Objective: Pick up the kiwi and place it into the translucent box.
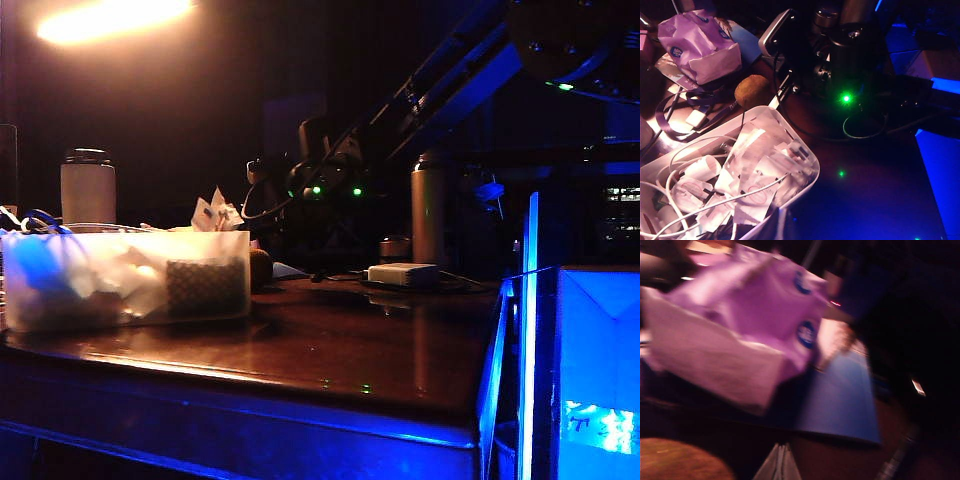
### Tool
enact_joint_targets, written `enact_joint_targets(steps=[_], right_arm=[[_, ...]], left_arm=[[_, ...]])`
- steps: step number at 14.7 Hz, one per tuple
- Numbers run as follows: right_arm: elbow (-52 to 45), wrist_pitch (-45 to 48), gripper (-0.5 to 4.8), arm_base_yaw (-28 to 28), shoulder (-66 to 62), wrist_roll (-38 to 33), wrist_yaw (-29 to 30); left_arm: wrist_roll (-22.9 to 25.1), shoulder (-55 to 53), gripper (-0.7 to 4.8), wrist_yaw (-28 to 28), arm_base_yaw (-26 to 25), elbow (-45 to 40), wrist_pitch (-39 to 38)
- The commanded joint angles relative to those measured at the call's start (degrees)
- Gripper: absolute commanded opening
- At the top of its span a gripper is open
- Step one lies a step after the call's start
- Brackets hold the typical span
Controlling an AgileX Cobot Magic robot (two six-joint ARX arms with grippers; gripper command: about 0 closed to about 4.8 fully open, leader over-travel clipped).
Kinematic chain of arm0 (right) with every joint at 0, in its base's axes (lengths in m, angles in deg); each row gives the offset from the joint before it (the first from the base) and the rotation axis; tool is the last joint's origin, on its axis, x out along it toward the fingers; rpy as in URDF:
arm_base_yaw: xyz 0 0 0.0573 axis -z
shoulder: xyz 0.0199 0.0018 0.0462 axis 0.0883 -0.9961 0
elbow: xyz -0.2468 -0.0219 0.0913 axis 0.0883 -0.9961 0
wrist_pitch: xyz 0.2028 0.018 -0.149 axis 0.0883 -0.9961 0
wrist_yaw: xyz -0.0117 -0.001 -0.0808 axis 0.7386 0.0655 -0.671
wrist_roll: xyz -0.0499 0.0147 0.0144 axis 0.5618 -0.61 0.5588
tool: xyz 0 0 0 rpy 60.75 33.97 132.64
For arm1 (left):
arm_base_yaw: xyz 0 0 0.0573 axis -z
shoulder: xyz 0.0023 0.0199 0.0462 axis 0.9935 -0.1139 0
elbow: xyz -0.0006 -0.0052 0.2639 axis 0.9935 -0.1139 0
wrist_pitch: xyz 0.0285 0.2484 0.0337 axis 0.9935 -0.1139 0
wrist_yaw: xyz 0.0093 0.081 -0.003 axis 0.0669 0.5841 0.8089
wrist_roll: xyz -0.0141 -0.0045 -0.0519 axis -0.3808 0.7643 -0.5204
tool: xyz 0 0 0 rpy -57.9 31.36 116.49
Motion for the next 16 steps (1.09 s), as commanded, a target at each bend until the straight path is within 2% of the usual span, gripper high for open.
enact_joint_targets(steps=[1,4,12,14,16], right_arm=[[0.2,-0.7,-0.01,-1.1,0.1,1.6,4.7],[0.2,-0.8,-0.01,-1.8,0.1,3.2,7.5],[0.3,-10.9,-0.01,-1.4,0.6,3.2,6.5],[0.3,-14.1,-0.01,-1.3,1.8,3.5,2.8],[0.3,-16.7,-0.01,-0.8,3.8,4.7,1.5]], left_arm=[[-0.2,0.2,-0.05,-0.3,0.0,0.2,0.1],[-0.2,0.2,-0.05,-0.3,0.0,0.2,0.0],[-0.2,0.2,-0.05,-0.3,0.0,0.2,0.0],[-0.2,0.2,-0.05,-0.3,0.0,0.2,0.1],[-0.2,0.2,-0.05,-0.3,0.0,0.2,0.1]])
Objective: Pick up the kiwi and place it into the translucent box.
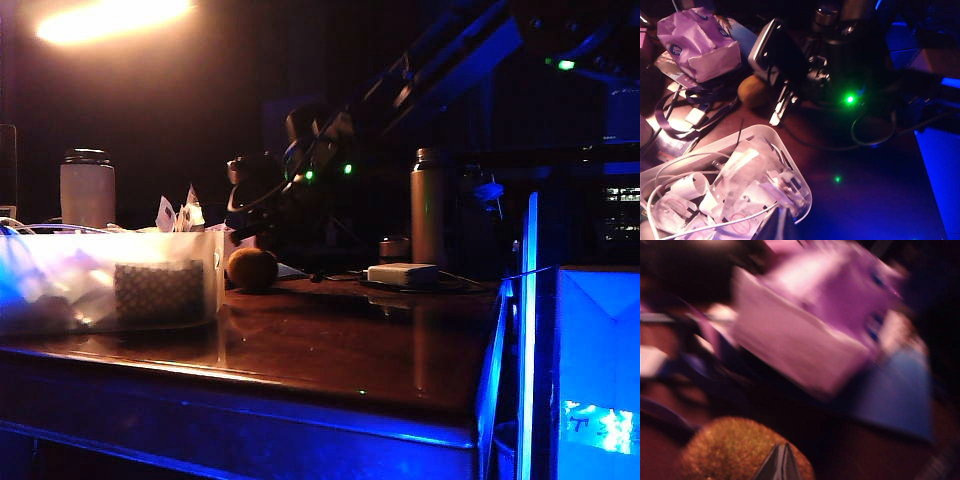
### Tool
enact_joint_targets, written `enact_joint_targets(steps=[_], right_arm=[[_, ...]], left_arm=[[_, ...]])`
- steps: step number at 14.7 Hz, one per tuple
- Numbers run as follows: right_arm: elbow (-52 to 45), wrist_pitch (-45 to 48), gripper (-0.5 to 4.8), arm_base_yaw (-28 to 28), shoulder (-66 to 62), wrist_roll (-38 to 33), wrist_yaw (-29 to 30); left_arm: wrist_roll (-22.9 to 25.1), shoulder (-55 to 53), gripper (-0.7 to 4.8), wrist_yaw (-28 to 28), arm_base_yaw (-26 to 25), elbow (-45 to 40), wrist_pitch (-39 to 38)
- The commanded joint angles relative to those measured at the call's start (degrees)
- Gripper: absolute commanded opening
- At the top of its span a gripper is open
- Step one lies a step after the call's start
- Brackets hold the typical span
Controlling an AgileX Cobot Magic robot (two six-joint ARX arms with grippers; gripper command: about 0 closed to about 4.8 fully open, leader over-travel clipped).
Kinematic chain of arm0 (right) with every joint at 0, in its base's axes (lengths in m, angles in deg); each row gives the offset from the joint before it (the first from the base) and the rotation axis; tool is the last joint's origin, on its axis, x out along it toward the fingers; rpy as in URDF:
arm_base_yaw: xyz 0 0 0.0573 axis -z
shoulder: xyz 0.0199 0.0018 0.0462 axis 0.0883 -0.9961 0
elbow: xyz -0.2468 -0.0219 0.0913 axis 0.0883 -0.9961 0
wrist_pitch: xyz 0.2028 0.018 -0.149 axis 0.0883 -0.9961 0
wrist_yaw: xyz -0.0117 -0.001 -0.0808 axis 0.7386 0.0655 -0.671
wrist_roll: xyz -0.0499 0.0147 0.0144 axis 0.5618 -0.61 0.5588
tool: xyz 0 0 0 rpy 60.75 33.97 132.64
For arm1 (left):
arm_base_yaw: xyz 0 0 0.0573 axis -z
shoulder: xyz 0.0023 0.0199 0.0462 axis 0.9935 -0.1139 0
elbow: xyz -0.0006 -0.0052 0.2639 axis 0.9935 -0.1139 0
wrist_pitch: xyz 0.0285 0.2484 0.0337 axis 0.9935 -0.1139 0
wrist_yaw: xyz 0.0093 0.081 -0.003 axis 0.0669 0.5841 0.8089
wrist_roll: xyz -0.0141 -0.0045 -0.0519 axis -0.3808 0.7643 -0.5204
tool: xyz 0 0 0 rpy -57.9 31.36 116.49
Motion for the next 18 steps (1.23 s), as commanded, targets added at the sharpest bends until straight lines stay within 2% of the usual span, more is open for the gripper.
enact_joint_targets(steps=[1,5,10,11,13,14,16,18], right_arm=[[-0.3,-7.4,-0.01,0.7,2.5,1.3,-1.8],[-0.3,-19.1,-0.01,1.6,6.6,1.4,-2.7],[-0.3,-23.4,-0.01,1.5,14.2,2.3,-9.1],[-0.3,-23.9,-0.01,1.5,16.1,1.9,-9.0],[-0.3,-26.2,-0.01,1.5,19.3,-3.4,-8.8],[-0.3,-27.9,-0.01,1.5,20.5,-6.5,-8.1],[-0.3,-30.1,-0.01,1.5,21.9,-10.7,-1.2],[-0.3,-30.8,-0.01,1.2,22.3,-12.7,9.7]], left_arm=[[-0.2,0.2,-0.05,-0.3,0.0,0.2,0.4],[-0.2,0.2,-0.05,-0.3,0.0,0.2,0.4],[-0.2,0.2,-0.05,-0.3,0.0,0.2,0.4],[-0.2,0.2,-0.05,-0.3,0.0,0.2,0.5],[-0.2,0.2,-0.05,-0.3,0.0,0.2,0.7],[-0.2,0.2,-0.05,-0.3,0.0,0.2,0.8],[-0.2,0.2,-0.05,-0.3,0.0,0.2,0.9],[-0.2,0.2,-0.05,-0.2,0.0,0.2,1.0]])
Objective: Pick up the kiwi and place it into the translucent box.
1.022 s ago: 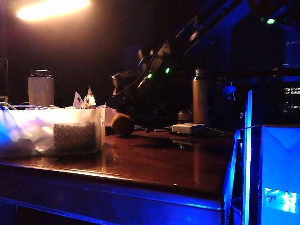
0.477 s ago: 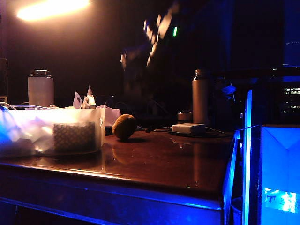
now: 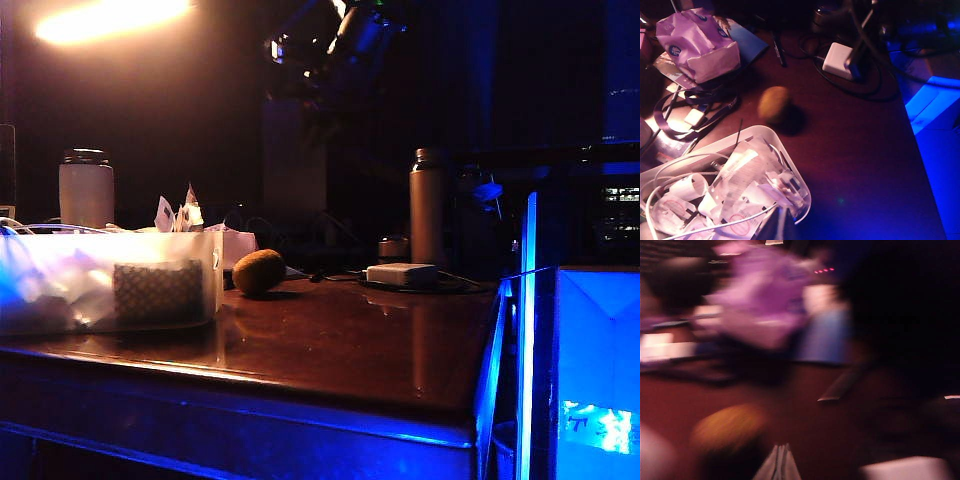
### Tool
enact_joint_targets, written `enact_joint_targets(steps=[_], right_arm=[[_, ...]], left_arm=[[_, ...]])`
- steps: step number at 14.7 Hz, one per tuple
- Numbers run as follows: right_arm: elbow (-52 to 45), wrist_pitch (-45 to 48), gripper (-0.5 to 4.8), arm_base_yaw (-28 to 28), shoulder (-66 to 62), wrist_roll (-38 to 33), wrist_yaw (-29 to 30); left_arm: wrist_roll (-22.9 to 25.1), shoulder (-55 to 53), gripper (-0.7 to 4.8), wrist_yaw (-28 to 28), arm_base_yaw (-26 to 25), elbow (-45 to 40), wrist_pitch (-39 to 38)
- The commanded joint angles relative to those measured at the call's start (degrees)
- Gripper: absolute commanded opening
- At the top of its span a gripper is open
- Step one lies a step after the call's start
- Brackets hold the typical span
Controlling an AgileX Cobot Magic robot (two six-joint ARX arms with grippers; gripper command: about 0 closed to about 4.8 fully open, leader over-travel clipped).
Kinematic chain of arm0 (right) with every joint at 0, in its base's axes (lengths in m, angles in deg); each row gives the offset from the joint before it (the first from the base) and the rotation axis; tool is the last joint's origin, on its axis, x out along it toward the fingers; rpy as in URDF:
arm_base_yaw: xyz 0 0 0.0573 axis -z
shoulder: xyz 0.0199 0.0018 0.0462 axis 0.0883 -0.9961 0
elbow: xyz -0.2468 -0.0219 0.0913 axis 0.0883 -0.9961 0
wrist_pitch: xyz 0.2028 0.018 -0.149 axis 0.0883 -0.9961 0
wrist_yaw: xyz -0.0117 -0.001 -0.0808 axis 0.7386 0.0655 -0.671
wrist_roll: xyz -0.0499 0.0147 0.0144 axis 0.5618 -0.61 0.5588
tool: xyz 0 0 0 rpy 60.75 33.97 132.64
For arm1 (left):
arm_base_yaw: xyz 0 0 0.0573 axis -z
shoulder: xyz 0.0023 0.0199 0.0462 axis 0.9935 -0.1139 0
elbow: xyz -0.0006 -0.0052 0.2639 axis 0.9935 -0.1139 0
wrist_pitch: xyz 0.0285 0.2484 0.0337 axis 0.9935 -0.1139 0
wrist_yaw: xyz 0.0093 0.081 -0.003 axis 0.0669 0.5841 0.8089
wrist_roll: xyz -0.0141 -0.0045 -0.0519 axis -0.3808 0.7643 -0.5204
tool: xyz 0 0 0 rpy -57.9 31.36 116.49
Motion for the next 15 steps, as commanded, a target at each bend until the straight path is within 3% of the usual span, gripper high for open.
enact_joint_targets(steps=[1,4,5,8,9,13,15], right_arm=[[0.2,-1.1,-0.01,-0.3,1.0,-3.7,15.9],[0.2,-5.5,-0.01,-1.0,1.0,-3.9,36.0],[0.2,-6.0,-0.01,-1.4,1.0,-3.9,39.9],[0.2,-4.2,-0.01,-2.2,1.0,-3.4,33.7],[0.2,-3.5,-0.01,-2.1,1.1,-3.5,30.8],[0.2,1.1,-0.01,-1.9,3.8,-3.3,14.6],[0.2,5.0,-0.01,-1.8,4.6,-3.3,12.4]], left_arm=[[-0.2,0.2,-0.05,-0.2,0.0,0.2,0.4],[-0.1,0.2,-0.05,3.2,0.0,0.2,-1.0],[-0.1,0.2,-0.05,4.1,0.0,0.2,-0.9],[0.7,0.1,0.01,5.9,0.0,-0.2,-5.5],[1.9,0.1,0.41,7.4,0.0,-1.8,-7.0],[1.9,-2.5,0.51,9.0,0.1,-12.6,-8.7],[0.3,-6.3,0.51,12.1,0.1,-14.7,-8.5]])
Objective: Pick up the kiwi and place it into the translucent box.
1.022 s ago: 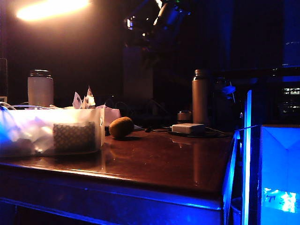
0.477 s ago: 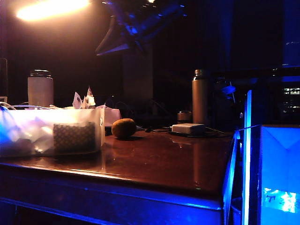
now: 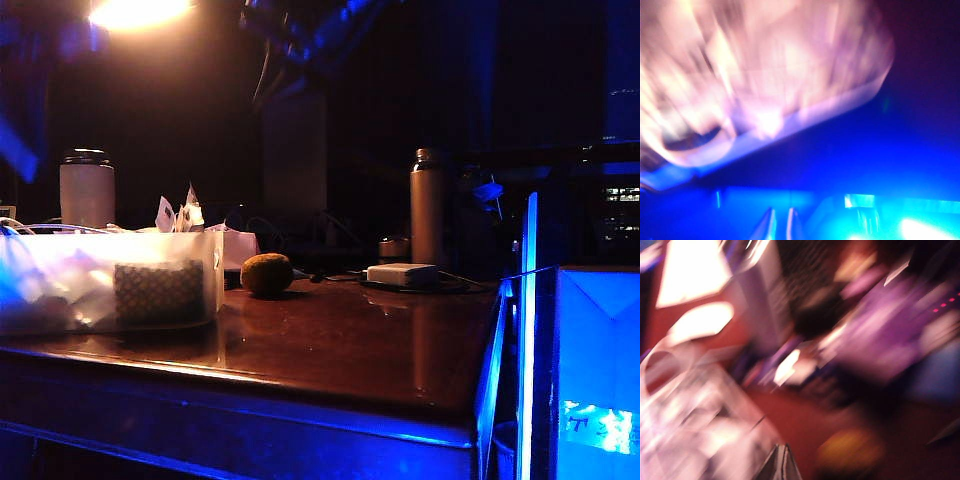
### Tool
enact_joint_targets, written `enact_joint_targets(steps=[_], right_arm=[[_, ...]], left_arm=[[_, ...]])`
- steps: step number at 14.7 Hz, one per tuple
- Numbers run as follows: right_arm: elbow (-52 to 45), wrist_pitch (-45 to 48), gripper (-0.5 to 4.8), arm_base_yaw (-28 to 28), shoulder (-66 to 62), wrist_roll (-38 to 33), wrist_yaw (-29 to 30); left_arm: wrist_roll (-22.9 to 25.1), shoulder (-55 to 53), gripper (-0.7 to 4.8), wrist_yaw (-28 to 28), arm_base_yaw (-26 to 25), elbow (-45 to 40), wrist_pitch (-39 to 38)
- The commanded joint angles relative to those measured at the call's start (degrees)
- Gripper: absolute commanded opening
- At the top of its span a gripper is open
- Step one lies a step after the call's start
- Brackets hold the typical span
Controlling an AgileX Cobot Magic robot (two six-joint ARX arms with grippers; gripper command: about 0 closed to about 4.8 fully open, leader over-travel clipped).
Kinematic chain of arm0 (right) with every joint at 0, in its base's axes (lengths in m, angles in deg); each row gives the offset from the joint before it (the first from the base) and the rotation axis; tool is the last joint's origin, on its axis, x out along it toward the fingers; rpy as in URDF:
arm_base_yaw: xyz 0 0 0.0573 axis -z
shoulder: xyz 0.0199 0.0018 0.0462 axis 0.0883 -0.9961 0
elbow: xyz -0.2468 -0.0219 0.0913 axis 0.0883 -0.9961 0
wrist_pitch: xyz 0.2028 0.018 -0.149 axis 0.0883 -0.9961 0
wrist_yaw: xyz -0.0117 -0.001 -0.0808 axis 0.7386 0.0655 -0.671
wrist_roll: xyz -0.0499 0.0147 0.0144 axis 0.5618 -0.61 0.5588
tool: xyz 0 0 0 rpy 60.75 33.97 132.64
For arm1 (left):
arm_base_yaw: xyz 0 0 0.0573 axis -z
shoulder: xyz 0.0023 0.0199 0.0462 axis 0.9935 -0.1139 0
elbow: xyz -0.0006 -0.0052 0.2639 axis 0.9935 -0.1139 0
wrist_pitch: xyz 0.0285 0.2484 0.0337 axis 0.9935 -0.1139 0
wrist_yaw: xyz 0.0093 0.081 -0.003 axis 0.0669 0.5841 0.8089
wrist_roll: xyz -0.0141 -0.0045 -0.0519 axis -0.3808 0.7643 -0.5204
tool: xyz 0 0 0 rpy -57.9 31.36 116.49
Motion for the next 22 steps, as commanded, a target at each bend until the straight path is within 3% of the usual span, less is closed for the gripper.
enact_joint_targets(steps=[1,3,8,14,16,18,22], right_arm=[[0.2,5.8,-0.01,0.0,0.9,0.1,-2.6],[0.2,6.9,-0.01,0.0,0.9,0.1,-2.6],[0.2,7.5,-0.01,0.1,0.9,0.2,-4.3],[0.2,8.1,-0.01,0.3,0.9,1.3,-5.7],[0.2,8.0,-0.01,0.9,0.8,1.8,-7.5],[0.2,7.8,-0.01,1.4,0.4,5.5,-8.8],[0.0,4.5,-0.01,2.2,-2.5,24.0,-8.5]], left_arm=[[-1.3,-4.7,0.51,4.7,0.0,-0.8,1.2],[-1.3,-9.0,0.51,8.2,0.1,-0.8,3.7],[-1.7,-18.2,0.51,9.0,0.1,-0.8,10.2],[-1.2,-19.1,0.51,14.0,0.0,-0.8,20.8],[-1.0,-18.7,0.51,13.1,0.0,0.4,18.1],[-1.1,-17.1,0.51,10.8,0.0,3.0,14.4],[-2.4,-11.9,0.51,4.5,0.0,15.1,10.2]])
